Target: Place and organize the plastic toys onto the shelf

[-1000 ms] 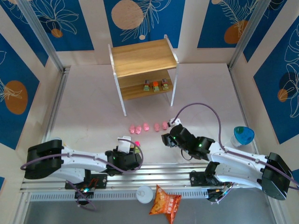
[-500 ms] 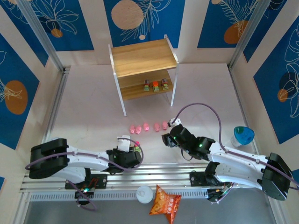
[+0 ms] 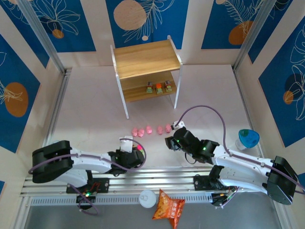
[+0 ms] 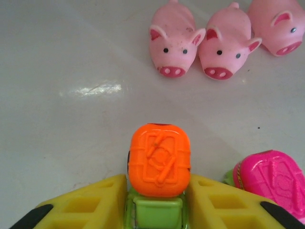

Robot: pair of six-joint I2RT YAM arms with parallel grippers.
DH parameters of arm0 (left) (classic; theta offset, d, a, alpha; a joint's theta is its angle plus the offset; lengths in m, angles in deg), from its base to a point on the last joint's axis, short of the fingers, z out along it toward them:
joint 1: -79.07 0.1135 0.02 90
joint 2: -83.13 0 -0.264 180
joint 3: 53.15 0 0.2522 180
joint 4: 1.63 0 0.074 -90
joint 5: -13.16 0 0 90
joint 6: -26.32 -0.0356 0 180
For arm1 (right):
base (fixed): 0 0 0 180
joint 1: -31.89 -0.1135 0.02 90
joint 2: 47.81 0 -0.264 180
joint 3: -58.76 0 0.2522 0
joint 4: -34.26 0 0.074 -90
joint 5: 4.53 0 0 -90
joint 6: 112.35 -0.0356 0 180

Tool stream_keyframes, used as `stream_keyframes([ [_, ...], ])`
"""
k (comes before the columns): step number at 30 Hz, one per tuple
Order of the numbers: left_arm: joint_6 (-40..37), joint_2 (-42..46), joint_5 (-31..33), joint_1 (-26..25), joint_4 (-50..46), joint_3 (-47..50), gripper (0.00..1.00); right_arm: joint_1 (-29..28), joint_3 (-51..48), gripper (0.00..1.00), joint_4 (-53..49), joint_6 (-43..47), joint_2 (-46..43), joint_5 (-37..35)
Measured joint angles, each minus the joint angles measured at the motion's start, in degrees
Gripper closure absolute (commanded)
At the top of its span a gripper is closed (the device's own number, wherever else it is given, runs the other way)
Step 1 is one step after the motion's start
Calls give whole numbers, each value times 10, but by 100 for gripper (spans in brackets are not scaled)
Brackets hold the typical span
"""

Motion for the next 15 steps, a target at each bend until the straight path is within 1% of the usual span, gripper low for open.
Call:
stream_keyframes([
  [7,-4,-7,-8,4,6,3,63,0,0,41,0,0,0,0],
  [15,-14,-7,-8,7,10,3,70,0,0,41,0,0,0,0],
])
